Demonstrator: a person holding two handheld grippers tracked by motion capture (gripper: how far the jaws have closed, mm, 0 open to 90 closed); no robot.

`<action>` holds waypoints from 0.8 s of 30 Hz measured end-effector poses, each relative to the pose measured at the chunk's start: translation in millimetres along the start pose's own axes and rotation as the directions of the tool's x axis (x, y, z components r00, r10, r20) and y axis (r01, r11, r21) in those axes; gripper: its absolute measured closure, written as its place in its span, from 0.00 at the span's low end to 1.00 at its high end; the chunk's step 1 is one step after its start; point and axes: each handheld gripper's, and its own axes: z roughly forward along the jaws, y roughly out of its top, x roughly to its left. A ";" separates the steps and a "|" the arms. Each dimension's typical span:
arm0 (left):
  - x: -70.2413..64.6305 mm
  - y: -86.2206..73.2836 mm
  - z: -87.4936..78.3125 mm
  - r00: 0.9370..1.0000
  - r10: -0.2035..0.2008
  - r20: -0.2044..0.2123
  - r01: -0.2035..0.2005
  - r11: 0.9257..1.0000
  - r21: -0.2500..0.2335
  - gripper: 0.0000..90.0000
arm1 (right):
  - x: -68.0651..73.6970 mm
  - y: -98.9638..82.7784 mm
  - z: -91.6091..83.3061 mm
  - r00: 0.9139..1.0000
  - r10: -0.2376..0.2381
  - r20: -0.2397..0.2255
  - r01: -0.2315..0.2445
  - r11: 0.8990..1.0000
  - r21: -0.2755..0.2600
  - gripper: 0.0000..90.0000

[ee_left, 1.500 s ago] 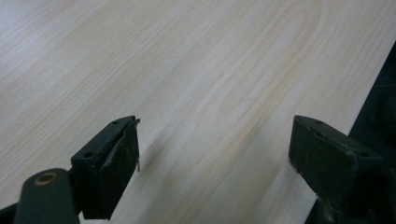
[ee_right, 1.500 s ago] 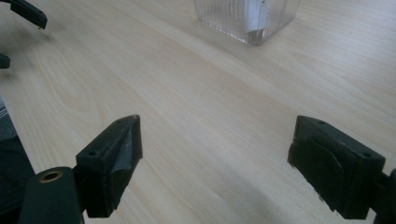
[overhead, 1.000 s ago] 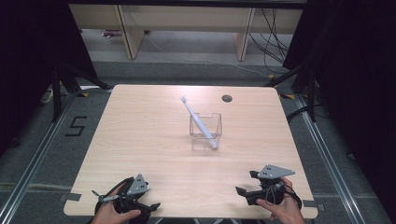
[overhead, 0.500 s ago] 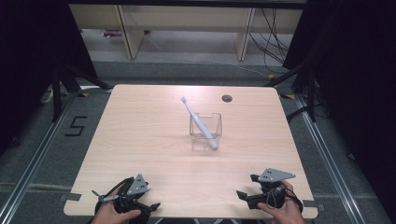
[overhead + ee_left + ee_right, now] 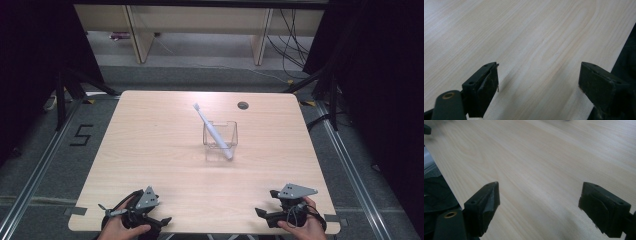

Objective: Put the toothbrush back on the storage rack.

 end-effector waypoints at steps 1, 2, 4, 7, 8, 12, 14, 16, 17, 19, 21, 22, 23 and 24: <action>0.5 0.1 0.2 1.000 0.000 0.005 -0.001 1.000 0.005 0.17 | -0.6 -0.6 0.3 1.000 -0.015 -0.005 0.015 1.000 -0.001 0.19; 0.9 0.4 -0.3 1.000 0.009 0.005 -0.009 1.000 0.009 0.17 | 0.6 -1.4 -0.3 1.000 0.003 -0.009 -0.003 1.000 0.007 0.19; 0.2 0.1 -0.4 1.000 0.008 0.000 -0.008 1.000 -0.001 0.17 | 1.3 -3.3 -1.0 1.000 0.007 -0.001 -0.007 1.000 0.000 0.19; 0.1 -0.1 -0.6 1.000 0.003 0.001 -0.003 1.000 -0.001 0.17 | 1.5 -4.6 -2.3 1.000 0.000 -0.006 0.000 1.000 0.014 0.18; 0.1 -0.1 -0.7 1.000 0.003 0.000 -0.003 1.000 -0.002 0.17 | 2.0 -5.5 -2.5 1.000 0.001 -0.009 -0.001 1.000 0.012 0.18; 0.4 0.1 -1.5 1.000 0.012 -0.002 -0.012 1.000 -0.004 0.17 | 0.4 -7.5 -4.3 1.000 -0.016 -0.016 0.017 0.999 0.031 0.18; 0.0 -0.1 -1.0 1.000 0.003 0.000 -0.003 1.000 -0.003 0.17 | 0.4 -7.9 -5.5 1.000 -0.011 -0.004 0.011 1.000 0.029 0.18; 0.7 0.4 -1.5 1.000 0.022 -0.001 -0.022 1.000 -0.001 0.17 | 0.3 -8.3 -6.3 1.000 -0.007 0.008 0.007 0.999 0.033 0.18; 0.3 0.5 -1.6 1.000 0.019 0.002 -0.019 1.000 -0.002 0.17 | 0.3 -8.3 -6.3 1.000 -0.007 0.008 0.007 0.999 0.033 0.18; 0.1 0.3 -1.4 1.000 0.011 -0.002 -0.011 1.000 -0.004 0.17 | 0.4 -8.3 -7.1 1.000 -0.011 0.018 0.010 0.999 0.031 0.18; 0.0 0.0 -1.3 1.000 0.004 0.000 -0.004 1.000 -0.003 0.17 | -0.1 -7.9 -6.8 1.000 -0.021 0.017 0.020 0.999 0.030 0.18; -0.1 0.1 -1.5 1.000 0.006 -0.002 -0.006 1.000 0.000 0.17 | 0.0 -7.9 -6.7 1.000 -0.021 0.019 0.021 0.999 0.029 0.18; 0.9 0.6 -2.0 1.000 0.016 0.005 -0.016 1.000 0.009 0.17 | 0.0 -7.9 -6.6 1.000 -0.022 0.020 0.022 0.999 0.029 0.18; 1.5 0.8 -1.9 1.000 0.026 0.004 -0.026 1.000 0.006 0.17 | 0.0 -7.9 -6.6 1.000 -0.022 0.020 0.022 0.999 0.029 0.18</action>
